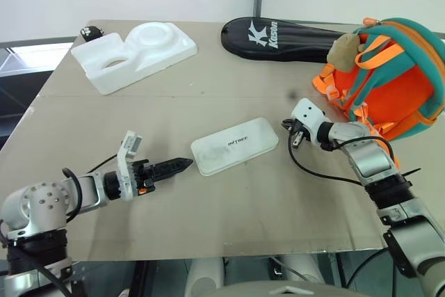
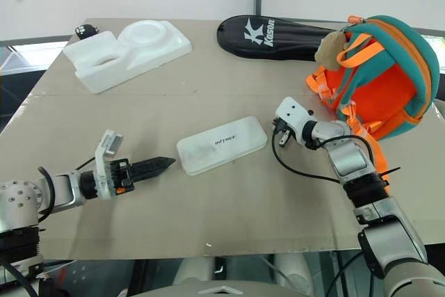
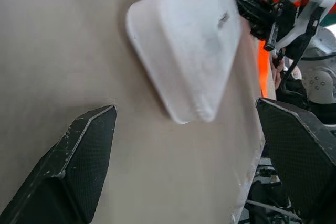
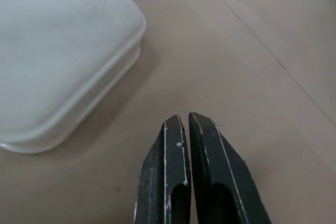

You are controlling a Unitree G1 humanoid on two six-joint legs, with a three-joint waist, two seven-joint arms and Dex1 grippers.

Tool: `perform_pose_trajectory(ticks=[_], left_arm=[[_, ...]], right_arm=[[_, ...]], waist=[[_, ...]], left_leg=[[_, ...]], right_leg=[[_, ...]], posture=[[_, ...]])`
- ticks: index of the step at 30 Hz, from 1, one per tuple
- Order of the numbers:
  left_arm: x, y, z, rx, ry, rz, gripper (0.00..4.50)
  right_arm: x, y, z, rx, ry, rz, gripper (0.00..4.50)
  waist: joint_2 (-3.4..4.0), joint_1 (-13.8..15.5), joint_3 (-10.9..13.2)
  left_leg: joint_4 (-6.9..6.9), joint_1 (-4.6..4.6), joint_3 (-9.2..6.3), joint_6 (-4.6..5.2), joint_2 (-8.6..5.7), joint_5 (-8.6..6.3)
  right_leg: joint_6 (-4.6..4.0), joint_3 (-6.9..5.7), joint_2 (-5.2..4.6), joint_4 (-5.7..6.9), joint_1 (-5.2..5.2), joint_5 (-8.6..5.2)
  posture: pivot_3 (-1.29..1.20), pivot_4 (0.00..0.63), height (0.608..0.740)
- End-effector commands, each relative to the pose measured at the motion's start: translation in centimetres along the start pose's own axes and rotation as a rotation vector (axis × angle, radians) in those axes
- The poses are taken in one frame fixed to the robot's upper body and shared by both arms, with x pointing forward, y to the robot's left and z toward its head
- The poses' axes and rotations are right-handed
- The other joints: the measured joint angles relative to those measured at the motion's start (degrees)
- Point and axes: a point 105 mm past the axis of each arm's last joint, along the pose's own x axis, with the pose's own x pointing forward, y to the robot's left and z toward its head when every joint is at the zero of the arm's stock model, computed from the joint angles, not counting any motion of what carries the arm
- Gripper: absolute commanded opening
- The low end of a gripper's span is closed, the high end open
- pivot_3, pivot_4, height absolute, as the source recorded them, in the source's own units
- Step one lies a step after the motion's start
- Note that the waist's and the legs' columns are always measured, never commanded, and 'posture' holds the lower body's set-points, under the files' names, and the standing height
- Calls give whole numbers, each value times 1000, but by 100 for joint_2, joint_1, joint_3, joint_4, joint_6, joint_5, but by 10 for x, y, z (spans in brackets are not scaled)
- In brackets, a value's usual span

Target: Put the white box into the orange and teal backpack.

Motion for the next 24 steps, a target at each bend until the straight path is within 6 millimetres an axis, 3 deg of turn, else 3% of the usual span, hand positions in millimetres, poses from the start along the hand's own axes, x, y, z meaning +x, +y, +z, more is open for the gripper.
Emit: perform_pose_trajectory(ticks=[1,7,14,17,18,21,22,23,24], left_arm=[[15,1,-3,-20,13,-6,4374],[31,-3,-2,-58,5,-54,4374],[36,-13,-2,-83,-19,-115,4374],[34,-12,-1,-96,-52,-105,3501],[34,-13,-2,-100,-54,-108,2883],[32,-16,-4,-100,-58,-118,1687],[32,-16,-4,-101,-61,-116,1529],[31,-16,-4,-98,-64,-113,1090],[31,-16,-4,-97,-66,-111,1087]], right_arm=[[8,12,15,-77,-41,80,0],[22,45,33,-82,-115,212,0],[28,58,35,-62,-131,222,0],[26,58,36,-24,-153,202,0],[23,57,37,-7,-163,188,0],[13,49,41,46,-198,131,0],[10,48,42,63,-205,118,0],[6,46,42,75,-211,105,0],[4,46,43,82,-214,98,0]], waist=[[1,19,0],[0,4,-1],[1,9,-6],[0,6,-6],[0,7,-6],[-2,11,-7],[-1,11,-7],[-1,8,-7],[-1,8,-7]], left_leg=[[1,0,-1,0,0,0],[27,10,-6,1,-1,0],[31,12,-7,0,0,0],[31,9,-7,0,-1,0],[31,9,-7,0,-1,0],[29,6,-13,0,0,0],[29,5,-14,-1,0,0],[29,6,-13,-1,0,0],[29,6,-13,-1,0,0]], right_leg=[[0,-3,-1,2,1,0],[2,-3,-2,6,21,2],[2,-3,-2,13,23,2],[2,-3,-4,13,23,2],[2,-3,-4,13,22,2],[2,-9,-3,13,21,2],[2,-10,-4,13,21,2],[2,-10,-5,13,21,2],[1,-10,-4,13,21,2]], posture=[[0,150,740],[0,150,740],[0,150,740],[0,150,740],[0,150,740],[0,150,740],[0,150,740],[0,150,740],[0,150,740]])
